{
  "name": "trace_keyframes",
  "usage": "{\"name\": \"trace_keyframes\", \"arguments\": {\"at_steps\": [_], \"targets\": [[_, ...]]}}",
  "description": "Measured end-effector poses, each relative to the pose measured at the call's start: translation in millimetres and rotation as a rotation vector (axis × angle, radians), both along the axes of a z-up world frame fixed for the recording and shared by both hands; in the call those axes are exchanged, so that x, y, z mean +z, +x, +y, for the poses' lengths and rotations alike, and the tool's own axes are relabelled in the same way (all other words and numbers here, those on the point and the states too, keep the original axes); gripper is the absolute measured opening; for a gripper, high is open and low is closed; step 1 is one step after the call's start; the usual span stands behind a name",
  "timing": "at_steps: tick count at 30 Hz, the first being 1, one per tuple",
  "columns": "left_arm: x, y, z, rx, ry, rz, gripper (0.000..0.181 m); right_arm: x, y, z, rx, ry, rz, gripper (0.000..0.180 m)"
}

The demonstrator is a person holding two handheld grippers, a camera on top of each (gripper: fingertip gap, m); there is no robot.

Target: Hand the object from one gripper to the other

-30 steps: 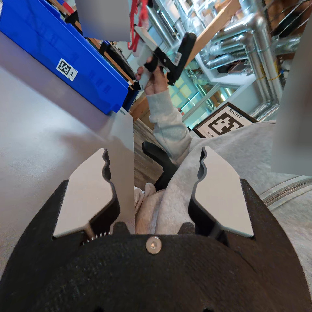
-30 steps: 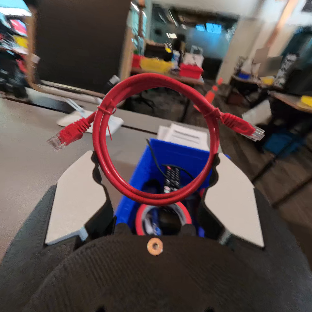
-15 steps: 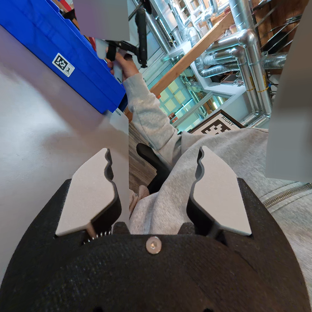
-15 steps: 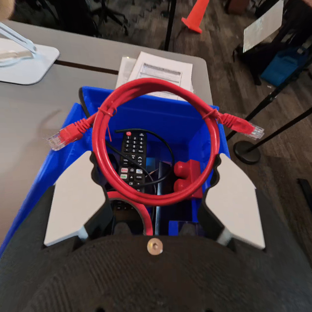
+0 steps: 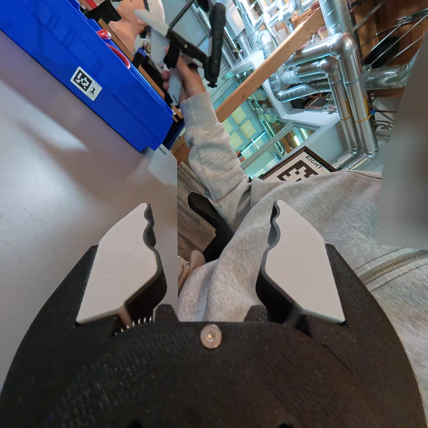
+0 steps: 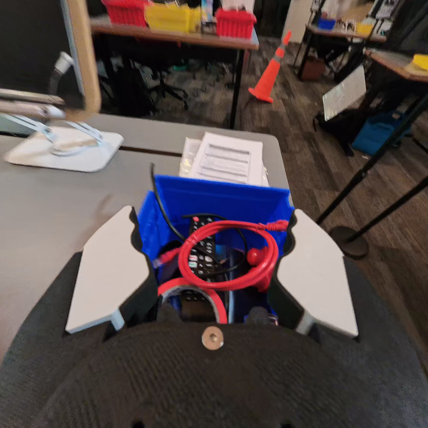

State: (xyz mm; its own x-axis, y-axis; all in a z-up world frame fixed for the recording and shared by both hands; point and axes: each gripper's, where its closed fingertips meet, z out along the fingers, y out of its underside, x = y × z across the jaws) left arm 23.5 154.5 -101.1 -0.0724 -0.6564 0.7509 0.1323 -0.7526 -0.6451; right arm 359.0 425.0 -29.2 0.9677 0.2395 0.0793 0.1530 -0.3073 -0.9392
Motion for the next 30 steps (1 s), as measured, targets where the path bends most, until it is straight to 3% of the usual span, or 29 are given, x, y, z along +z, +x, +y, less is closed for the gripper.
{"name": "trace_keyframes", "arguments": {"at_steps": [6,10,13,18,23,30], "targets": [[-4,2,-1,-0.002,0.013,0.025,0.097,66,-81,-34,0.247,0.179,0.136,0.103],[-7,2,0,0.004,0.024,0.044,0.096,80,-170,-77,0.52,0.242,0.226,0.084],[-10,1,0,0.014,0.056,0.074,0.095,56,-239,-117,0.723,0.226,0.258,0.071],[-16,-1,1,0.037,0.153,0.153,0.085,-20,-316,-170,0.925,0.136,0.206,0.054],[-20,-10,11,0.107,0.253,0.233,0.054,-74,-344,-189,1.035,0.032,0.106,0.048],[15,-46,35,0.309,0.353,0.156,0.023,-103,-360,-204,1.143,-0.165,0.219,0.041]]}}
